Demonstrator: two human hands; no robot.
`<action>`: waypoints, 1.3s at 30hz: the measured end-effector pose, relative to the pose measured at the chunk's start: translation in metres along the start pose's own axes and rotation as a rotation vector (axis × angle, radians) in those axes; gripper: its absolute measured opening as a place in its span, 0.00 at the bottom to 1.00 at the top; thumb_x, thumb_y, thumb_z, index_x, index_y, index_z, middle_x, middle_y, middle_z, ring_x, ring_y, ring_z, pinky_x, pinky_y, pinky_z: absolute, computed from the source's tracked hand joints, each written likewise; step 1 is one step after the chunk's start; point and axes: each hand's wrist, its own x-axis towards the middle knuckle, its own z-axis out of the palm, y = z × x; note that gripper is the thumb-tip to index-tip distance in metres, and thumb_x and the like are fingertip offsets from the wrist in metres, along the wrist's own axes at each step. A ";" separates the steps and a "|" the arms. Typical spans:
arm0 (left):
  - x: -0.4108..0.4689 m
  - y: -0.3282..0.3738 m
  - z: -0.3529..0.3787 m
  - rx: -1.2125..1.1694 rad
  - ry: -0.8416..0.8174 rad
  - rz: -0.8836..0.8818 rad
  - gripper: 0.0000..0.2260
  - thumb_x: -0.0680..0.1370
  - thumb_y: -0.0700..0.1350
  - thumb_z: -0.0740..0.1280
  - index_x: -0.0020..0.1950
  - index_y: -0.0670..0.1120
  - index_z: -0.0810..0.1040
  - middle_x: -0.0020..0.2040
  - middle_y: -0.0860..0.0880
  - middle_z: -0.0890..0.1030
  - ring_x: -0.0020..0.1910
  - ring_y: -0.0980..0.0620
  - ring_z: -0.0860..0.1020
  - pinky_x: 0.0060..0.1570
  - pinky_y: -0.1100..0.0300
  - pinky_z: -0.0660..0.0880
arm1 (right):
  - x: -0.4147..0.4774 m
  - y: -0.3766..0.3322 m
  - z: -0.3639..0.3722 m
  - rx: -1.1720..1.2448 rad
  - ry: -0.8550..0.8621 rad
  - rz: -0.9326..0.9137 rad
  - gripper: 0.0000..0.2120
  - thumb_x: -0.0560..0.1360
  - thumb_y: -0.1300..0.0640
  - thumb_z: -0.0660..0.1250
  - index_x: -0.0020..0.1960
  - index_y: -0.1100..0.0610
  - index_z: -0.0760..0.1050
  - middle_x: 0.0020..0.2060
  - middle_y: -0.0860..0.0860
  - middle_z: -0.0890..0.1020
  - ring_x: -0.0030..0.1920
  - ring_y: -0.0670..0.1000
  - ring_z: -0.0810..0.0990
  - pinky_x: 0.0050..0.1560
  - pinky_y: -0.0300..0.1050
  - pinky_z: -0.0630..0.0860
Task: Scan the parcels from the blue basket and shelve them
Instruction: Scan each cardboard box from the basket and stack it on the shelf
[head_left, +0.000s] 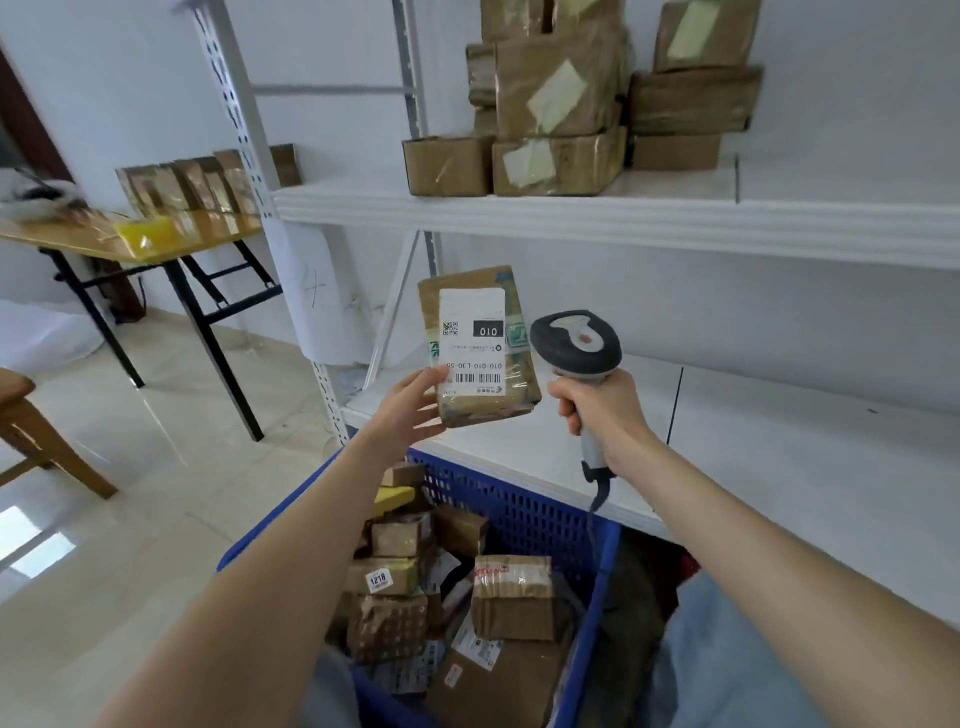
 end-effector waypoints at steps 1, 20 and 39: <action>-0.004 0.011 -0.001 0.000 -0.003 0.013 0.13 0.78 0.52 0.66 0.58 0.48 0.77 0.52 0.45 0.82 0.48 0.48 0.81 0.50 0.54 0.78 | 0.000 -0.010 -0.001 -0.006 -0.004 -0.027 0.03 0.70 0.65 0.69 0.38 0.61 0.78 0.25 0.52 0.76 0.23 0.47 0.69 0.26 0.39 0.68; -0.054 0.232 -0.016 0.124 0.089 0.217 0.16 0.77 0.59 0.64 0.54 0.47 0.76 0.48 0.42 0.82 0.48 0.44 0.82 0.54 0.47 0.78 | 0.001 -0.182 0.020 0.442 -0.280 -0.257 0.08 0.73 0.67 0.67 0.48 0.57 0.80 0.42 0.50 0.85 0.43 0.50 0.84 0.36 0.42 0.80; 0.069 0.314 0.019 0.221 0.338 0.359 0.06 0.82 0.45 0.56 0.58 0.46 0.68 0.44 0.47 0.77 0.36 0.51 0.73 0.36 0.57 0.71 | 0.103 -0.260 0.049 0.344 -0.141 -0.334 0.09 0.71 0.64 0.71 0.52 0.59 0.80 0.47 0.53 0.83 0.49 0.51 0.81 0.44 0.42 0.79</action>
